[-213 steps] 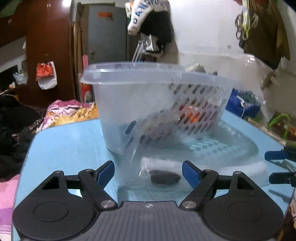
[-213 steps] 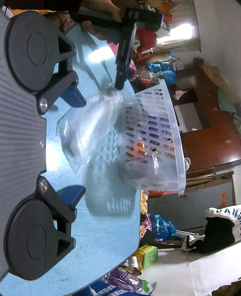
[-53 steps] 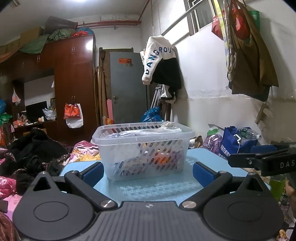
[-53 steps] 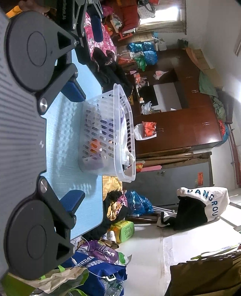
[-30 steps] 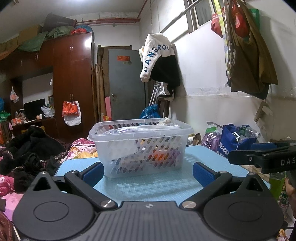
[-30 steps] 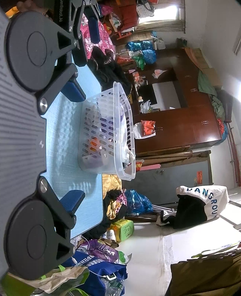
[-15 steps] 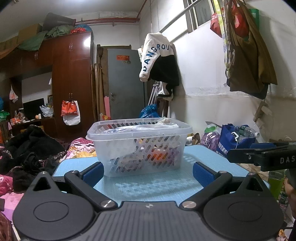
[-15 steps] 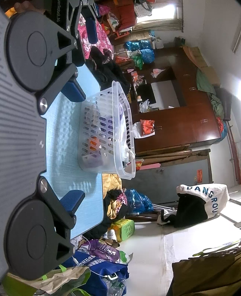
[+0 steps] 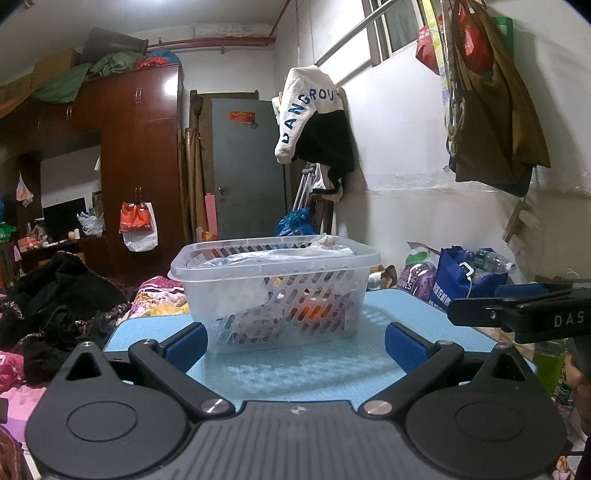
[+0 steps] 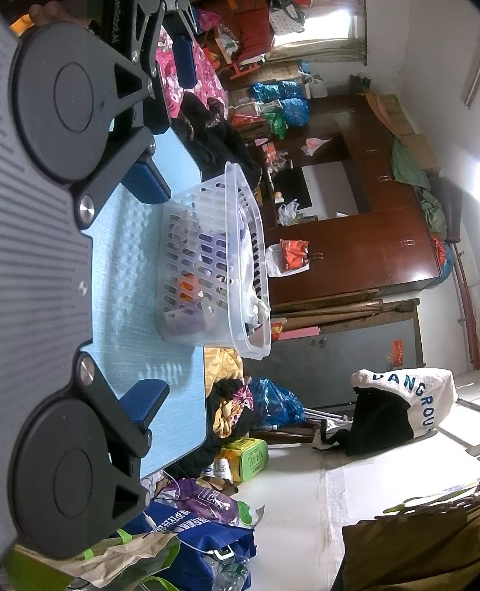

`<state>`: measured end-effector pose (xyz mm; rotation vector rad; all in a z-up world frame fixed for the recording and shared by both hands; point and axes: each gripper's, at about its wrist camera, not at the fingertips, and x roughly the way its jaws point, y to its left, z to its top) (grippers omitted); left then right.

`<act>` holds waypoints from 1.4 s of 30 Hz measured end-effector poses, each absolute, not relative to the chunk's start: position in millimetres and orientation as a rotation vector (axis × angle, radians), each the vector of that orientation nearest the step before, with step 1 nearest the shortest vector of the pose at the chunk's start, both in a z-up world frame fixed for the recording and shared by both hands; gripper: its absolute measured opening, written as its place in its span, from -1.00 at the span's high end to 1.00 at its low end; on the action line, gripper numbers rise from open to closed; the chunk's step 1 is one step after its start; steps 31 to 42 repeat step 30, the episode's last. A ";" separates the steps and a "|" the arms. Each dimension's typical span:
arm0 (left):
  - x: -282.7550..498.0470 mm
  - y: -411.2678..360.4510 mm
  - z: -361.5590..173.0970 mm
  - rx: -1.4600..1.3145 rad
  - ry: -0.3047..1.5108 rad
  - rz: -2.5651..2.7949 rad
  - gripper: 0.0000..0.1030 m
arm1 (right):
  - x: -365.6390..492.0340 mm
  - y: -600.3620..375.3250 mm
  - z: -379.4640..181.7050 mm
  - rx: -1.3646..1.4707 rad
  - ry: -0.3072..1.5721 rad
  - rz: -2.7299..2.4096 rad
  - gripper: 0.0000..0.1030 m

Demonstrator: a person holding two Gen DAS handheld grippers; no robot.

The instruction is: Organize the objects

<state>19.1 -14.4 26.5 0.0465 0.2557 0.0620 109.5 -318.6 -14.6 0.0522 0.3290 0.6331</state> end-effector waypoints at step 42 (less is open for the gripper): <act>21.8 -15.4 27.0 0.040 0.244 0.047 -1.00 | 110.9 -317.1 -18.9 0.040 0.332 0.639 -1.00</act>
